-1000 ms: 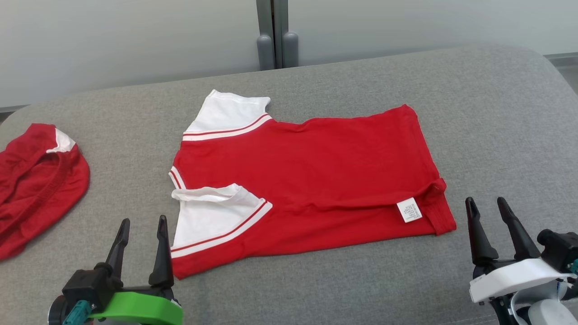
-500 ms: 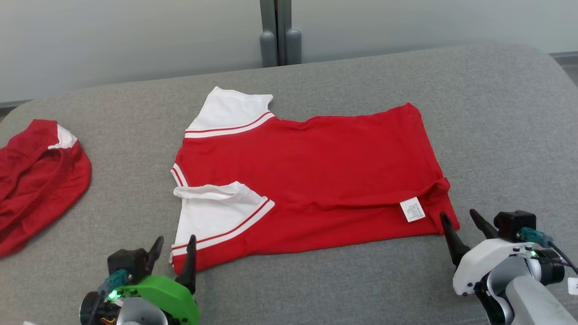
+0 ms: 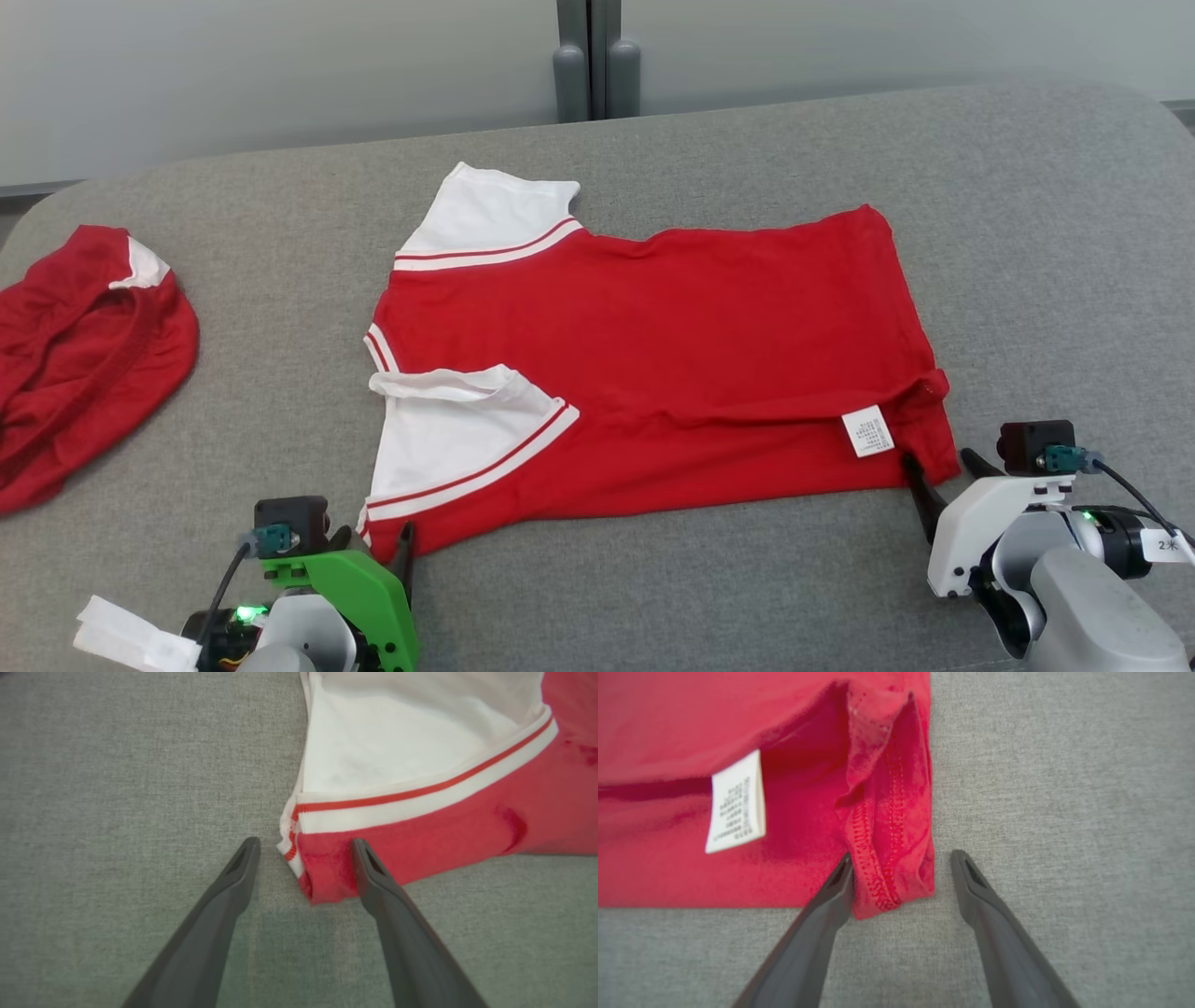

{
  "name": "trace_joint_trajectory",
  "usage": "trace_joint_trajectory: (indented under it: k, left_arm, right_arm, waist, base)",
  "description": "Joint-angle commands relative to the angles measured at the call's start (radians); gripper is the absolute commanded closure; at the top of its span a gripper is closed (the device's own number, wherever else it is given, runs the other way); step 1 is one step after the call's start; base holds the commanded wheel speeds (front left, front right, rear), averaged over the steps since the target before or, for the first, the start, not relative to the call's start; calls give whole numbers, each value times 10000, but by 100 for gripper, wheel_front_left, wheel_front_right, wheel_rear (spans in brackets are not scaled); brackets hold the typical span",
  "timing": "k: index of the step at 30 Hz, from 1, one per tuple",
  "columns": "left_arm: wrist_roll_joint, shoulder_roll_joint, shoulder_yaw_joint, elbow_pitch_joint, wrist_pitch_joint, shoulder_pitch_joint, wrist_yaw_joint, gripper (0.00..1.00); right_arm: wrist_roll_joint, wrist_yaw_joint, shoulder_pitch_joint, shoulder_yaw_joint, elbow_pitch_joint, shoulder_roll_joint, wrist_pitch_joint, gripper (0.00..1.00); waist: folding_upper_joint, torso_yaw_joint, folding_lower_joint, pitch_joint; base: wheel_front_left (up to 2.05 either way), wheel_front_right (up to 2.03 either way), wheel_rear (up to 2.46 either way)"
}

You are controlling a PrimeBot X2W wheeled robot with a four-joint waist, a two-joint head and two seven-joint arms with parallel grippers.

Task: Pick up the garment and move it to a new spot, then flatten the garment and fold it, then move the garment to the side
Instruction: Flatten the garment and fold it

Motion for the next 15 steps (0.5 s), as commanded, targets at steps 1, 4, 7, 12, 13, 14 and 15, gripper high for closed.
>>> trace_joint_trajectory:
  k: [1,4,7,12,13,14,15]
  left_arm:
    - [-102,15,39,-7,93,-182,36,0]
    - [-273,-28,9,114,362,-203,-70,2]
    - [-382,-73,20,143,288,-301,-164,100]
    - [-423,14,-39,56,286,-325,-298,100]
    - [-449,50,-55,4,335,-289,-346,100]
    - [-451,114,-78,-84,384,-215,-359,100]
    - [-471,165,-81,-179,454,-139,-372,100]
  right_arm:
    - [25,-14,-27,120,183,49,101,0]
    - [78,-14,-140,301,319,41,137,2]
    - [127,-12,-205,464,359,-5,10,74]
    - [303,-18,-371,636,315,-258,-172,100]
    - [332,-18,-384,658,289,-304,-192,100]
    - [362,-18,-381,682,246,-359,-181,100]
    - [417,-18,-363,703,200,-411,-154,100]
  waist:
    - [0,8,0,-2]
    - [0,26,0,-7]
    - [0,10,0,-47]
    - [0,-47,0,-105]
    - [0,-56,0,-120]
    - [0,-65,0,-143]
    - [0,-71,0,-164]
  base:
    - [0,0,0]
    - [0,0,0]
    - [0,0,0]
    - [0,0,0]
    - [0,0,0]
    - [0,0,0]
    - [0,0,0]
